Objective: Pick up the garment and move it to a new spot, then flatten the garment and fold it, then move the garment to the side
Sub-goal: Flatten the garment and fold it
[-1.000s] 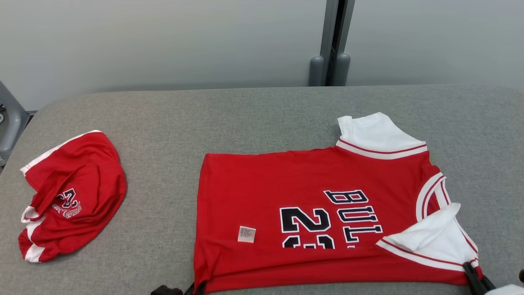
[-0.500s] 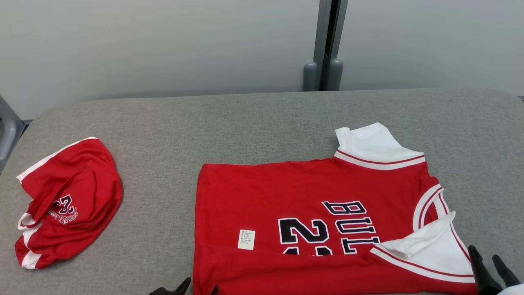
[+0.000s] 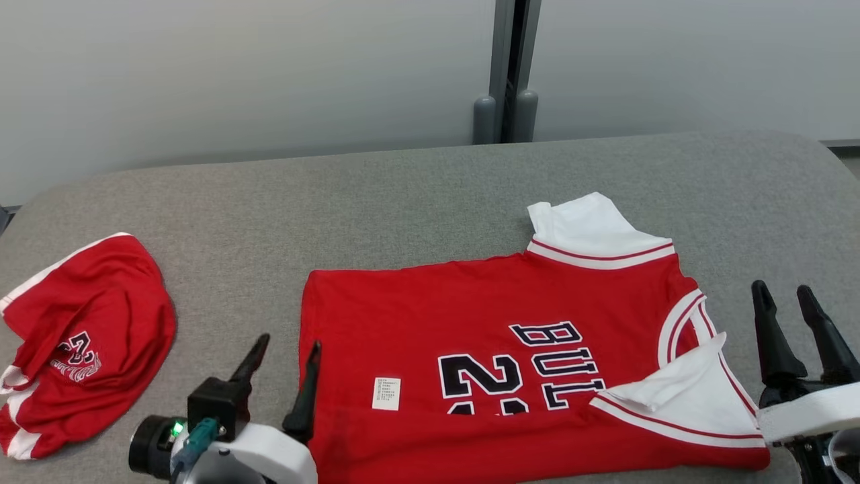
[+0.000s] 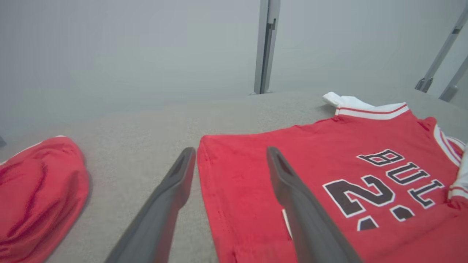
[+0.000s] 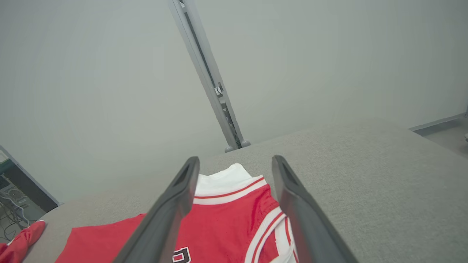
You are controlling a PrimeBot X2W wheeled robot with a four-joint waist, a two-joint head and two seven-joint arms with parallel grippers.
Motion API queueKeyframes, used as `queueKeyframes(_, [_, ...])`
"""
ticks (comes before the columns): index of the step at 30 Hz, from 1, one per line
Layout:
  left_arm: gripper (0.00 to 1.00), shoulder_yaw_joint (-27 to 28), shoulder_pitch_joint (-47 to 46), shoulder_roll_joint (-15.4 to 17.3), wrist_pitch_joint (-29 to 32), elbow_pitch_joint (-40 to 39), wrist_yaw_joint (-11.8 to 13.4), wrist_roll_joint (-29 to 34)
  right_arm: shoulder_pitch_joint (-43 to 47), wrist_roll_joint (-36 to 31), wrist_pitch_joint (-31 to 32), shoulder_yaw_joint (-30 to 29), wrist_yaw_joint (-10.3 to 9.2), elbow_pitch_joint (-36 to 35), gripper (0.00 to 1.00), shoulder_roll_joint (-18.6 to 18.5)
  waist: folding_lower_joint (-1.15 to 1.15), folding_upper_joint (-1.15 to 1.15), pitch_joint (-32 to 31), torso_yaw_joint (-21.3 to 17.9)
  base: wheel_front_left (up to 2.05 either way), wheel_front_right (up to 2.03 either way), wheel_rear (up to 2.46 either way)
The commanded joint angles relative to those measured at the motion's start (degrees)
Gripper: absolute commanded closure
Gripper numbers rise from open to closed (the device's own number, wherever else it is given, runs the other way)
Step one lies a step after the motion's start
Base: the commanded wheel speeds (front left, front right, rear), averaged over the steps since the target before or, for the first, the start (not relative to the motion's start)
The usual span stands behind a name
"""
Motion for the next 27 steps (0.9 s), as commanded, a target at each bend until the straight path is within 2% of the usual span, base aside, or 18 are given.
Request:
queueKeyframes(1, [0.0, 0.77, -2.14, 0.33, -0.54, 1.04, 0.63, 0.46, -1.26, -0.79, -1.08, 0.64, 0.0, -0.54, 0.0, -0.25, 0.0, 0.0, 1.62, -1.35, 0.0, 0.0, 0.0])
queueKeyframes(7, [0.0, 2.11, -9.43, -0.33, -1.56, 8.75, 1.44, 1.3, -4.02, -1.77, -3.8, 3.93, 0.0, -1.44, 0.0, 0.92, 0.0, 0.0, 5.94, -4.5, 0.0, 0.0, 0.0])
queueKeyframes(17, [0.0, 1.49, -21.7, 1.31, 0.27, 24.17, -0.56, 3.34, -6.61, -0.74, -6.26, 6.99, 0.0, 0.28, 0.0, 2.39, 0.0, 0.0, 11.68, -9.01, 0.0, 0.0, 0.0])
queueKeyframes(20, [0.0, 0.8, -24.18, 2.04, 0.95, 28.0, -0.69, 4.32, -7.48, -0.33, -6.65, 7.37, 0.0, 1.01, 0.0, 2.6, 0.0, 0.0, 12.41, -9.84, 0.0, 0.0, 0.0])
queueKeyframes(27, [0.0, -0.96, -28.69, 2.32, 1.54, 35.69, -2.82, 5.26, -8.52, 0.2, -7.28, 8.1, 0.0, 2.29, 0.0, 2.91, 0.0, 0.0, 13.35, -10.61, 0.0, 0.0, 0.0])
